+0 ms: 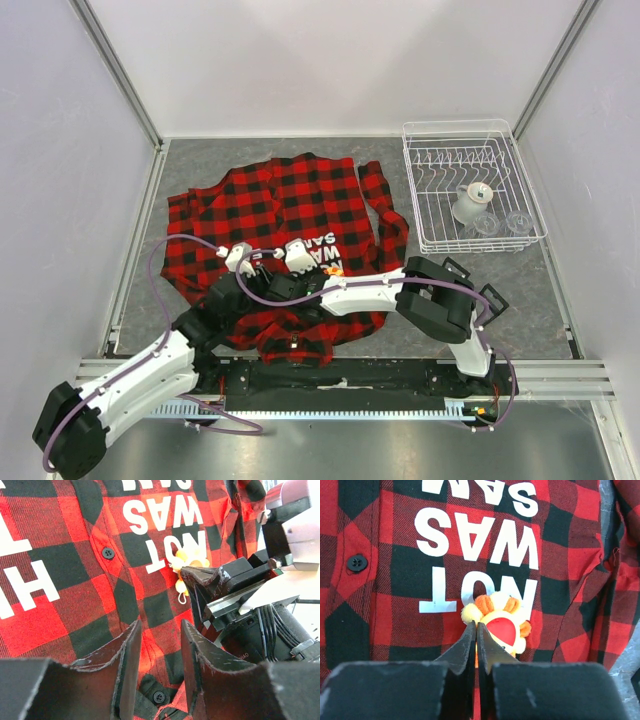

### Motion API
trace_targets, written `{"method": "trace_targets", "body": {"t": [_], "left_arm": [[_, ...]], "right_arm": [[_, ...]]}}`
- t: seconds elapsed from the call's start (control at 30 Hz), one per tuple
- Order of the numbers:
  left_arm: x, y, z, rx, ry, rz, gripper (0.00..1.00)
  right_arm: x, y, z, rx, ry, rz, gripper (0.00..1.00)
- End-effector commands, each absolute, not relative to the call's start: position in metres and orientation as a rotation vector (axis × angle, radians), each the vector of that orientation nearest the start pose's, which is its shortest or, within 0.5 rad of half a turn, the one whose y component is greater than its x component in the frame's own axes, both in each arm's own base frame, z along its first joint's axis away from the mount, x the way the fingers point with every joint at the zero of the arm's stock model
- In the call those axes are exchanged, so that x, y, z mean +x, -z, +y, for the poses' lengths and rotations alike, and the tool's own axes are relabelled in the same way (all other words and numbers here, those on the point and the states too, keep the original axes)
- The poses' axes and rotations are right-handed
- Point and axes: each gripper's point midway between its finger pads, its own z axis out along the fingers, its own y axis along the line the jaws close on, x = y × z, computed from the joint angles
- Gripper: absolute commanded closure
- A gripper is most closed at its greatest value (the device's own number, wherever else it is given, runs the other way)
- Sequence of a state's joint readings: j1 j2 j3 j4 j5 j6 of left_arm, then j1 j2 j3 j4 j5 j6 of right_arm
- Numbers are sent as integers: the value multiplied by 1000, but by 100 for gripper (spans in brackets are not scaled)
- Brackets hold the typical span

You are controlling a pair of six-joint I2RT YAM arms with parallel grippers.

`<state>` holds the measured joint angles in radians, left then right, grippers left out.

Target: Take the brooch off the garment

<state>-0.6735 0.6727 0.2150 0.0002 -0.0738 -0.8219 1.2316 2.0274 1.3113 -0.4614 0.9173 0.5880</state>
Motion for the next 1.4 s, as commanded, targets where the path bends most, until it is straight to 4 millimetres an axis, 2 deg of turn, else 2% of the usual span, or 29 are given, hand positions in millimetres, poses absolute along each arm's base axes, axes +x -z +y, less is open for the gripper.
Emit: {"method": "trace_targets", "body": {"t": [0.0, 0.17, 0.3, 0.47, 0.6, 0.63, 0.67, 0.73, 0.77, 0.83, 0.87, 0.93, 0.97, 1.03, 1.07, 1.2, 1.23, 1.37], "left_arm": [[204, -96, -184, -242, 880, 2084, 56], [204, -98, -182, -257, 881, 2069, 56], [204, -98, -181, -262, 881, 2069, 56], [203, -93, -173, -307, 848, 2074, 56], [202, -100, -165, -344, 854, 2029, 56], [202, -101, -164, -348, 857, 2021, 56], [201, -101, -163, -351, 852, 2018, 56], [201, -106, -162, -355, 861, 2001, 55], [201, -106, -162, -353, 865, 2001, 55], [201, -105, -164, -349, 868, 2006, 55], [200, -105, -167, -338, 878, 2013, 55], [202, -103, -172, -326, 888, 2026, 55], [201, -102, -175, -316, 899, 2035, 55], [204, -100, -182, -296, 920, 2045, 55], [204, -101, -185, -286, 929, 2048, 55], [207, -99, -200, -229, 970, 2071, 55], [208, -104, -205, -200, 992, 2059, 55], [213, -105, -217, -159, 1005, 2092, 56]], "right_arm": [[255, -40, 346, -472, 338, 2104, 100], [252, -48, 356, -471, 291, 2102, 100], [249, -66, 362, -437, 181, 2105, 100], [245, -78, 368, -413, 54, 2112, 100], [240, -86, 381, -399, -142, 2142, 100], [240, -89, 393, -388, -254, 2146, 100], [238, -82, 389, -385, -285, 2164, 100], [242, -91, 395, -329, -434, 2165, 100], [238, -79, 384, -334, -431, 2193, 100], [244, -92, 390, -290, -575, 2163, 100], [241, -80, 382, -282, -595, 2183, 100], [248, -91, 379, -229, -681, 2147, 100], [244, -82, 372, -225, -696, 2167, 100], [251, -92, 366, -180, -749, 2133, 100], [247, -88, 358, -176, -763, 2141, 100], [252, -88, 339, -101, -819, 2133, 100], [254, -94, 339, -85, -861, 2104, 100], [250, -94, 334, -68, -969, 2100, 100]]}}
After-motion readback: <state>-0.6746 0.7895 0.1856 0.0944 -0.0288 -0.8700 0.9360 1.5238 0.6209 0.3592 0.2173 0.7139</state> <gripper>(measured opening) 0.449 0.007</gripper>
